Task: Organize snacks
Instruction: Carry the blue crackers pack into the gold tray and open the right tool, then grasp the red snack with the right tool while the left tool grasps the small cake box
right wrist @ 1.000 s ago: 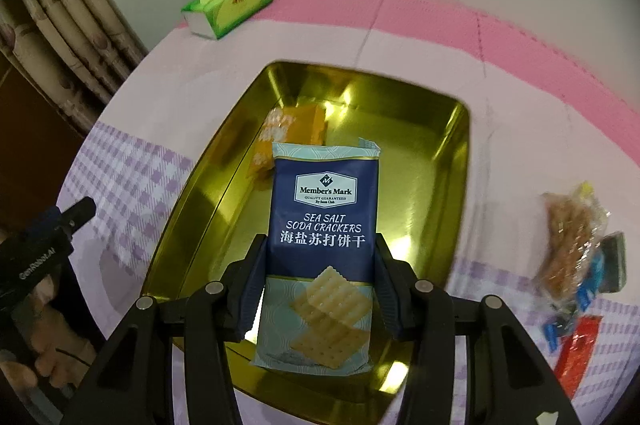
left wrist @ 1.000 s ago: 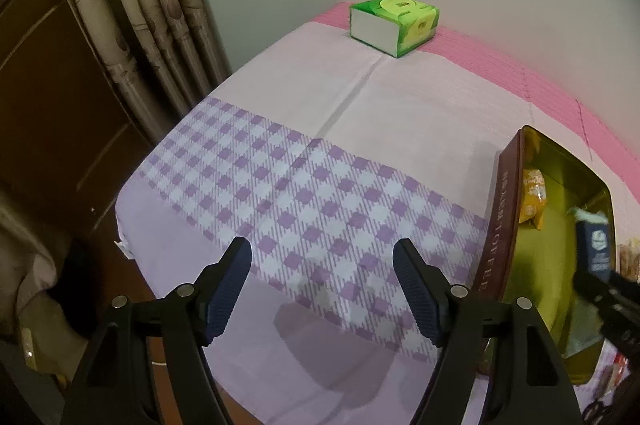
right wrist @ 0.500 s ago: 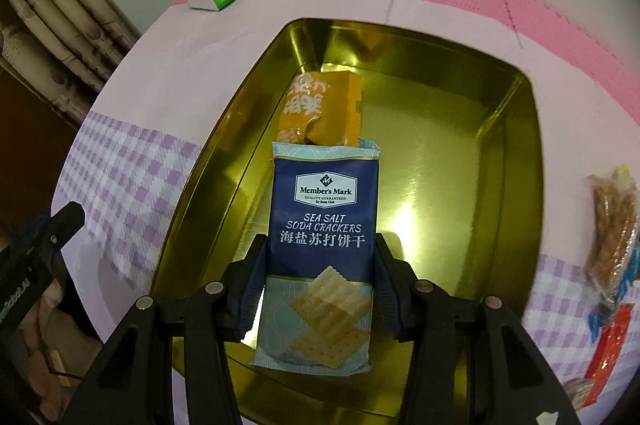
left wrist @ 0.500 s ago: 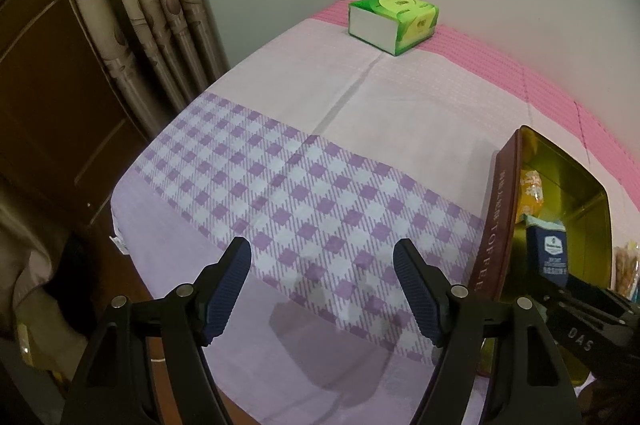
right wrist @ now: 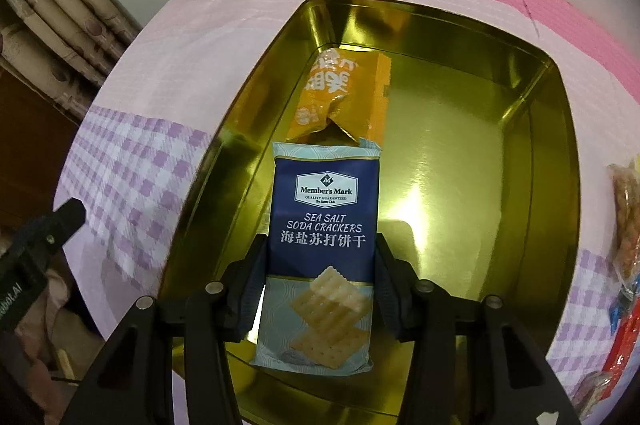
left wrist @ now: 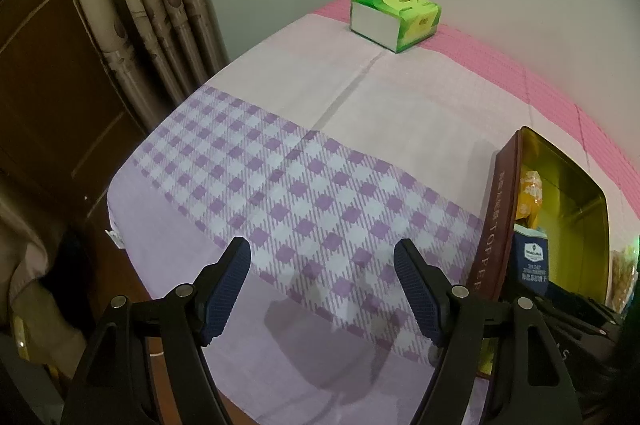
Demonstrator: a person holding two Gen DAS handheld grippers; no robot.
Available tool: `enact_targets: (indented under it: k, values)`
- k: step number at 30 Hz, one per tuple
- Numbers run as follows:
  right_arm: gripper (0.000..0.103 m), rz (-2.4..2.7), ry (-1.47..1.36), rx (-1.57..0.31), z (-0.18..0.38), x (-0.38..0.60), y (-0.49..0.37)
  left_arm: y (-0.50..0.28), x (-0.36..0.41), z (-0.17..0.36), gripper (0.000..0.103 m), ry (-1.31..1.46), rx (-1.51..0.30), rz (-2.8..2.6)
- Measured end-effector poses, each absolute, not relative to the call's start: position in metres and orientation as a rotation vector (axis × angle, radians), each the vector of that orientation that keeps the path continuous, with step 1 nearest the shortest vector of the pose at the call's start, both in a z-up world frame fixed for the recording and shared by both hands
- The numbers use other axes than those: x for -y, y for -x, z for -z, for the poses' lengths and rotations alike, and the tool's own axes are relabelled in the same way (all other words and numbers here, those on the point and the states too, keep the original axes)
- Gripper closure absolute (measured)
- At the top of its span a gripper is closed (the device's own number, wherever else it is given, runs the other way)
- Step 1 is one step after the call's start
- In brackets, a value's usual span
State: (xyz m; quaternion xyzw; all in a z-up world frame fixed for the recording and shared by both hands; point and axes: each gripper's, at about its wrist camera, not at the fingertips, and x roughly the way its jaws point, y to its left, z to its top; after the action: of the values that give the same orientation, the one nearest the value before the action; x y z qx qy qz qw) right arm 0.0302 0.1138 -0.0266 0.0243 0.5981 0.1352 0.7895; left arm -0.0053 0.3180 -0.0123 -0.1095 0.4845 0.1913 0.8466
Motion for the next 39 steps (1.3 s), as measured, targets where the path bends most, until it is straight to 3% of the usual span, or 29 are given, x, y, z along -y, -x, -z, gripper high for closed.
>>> enact_targets:
  k: [10, 19, 28, 39]
  values:
    - [0.054, -0.328, -0.039, -1.272, 0.021, -0.115, -0.024, 0.006, -0.317, 0.011, 0.028, 0.233, -1.012, -0.398]
    - [0.054, -0.362, 0.035, -1.158, -0.027, -0.073, 0.005, 0.005, -0.315, 0.011, 0.028, 0.217, -1.011, -0.400]
    - [0.049, -0.146, 0.098, -1.137, -0.050, 0.054, 0.036, 0.006, -0.304, 0.008, 0.028, 0.190, -1.009, -0.388]
    - [0.047, 0.080, 0.038, -1.263, -0.004, 0.178, 0.061, 0.003, -0.276, 0.002, 0.028, 0.119, -1.002, -0.336]
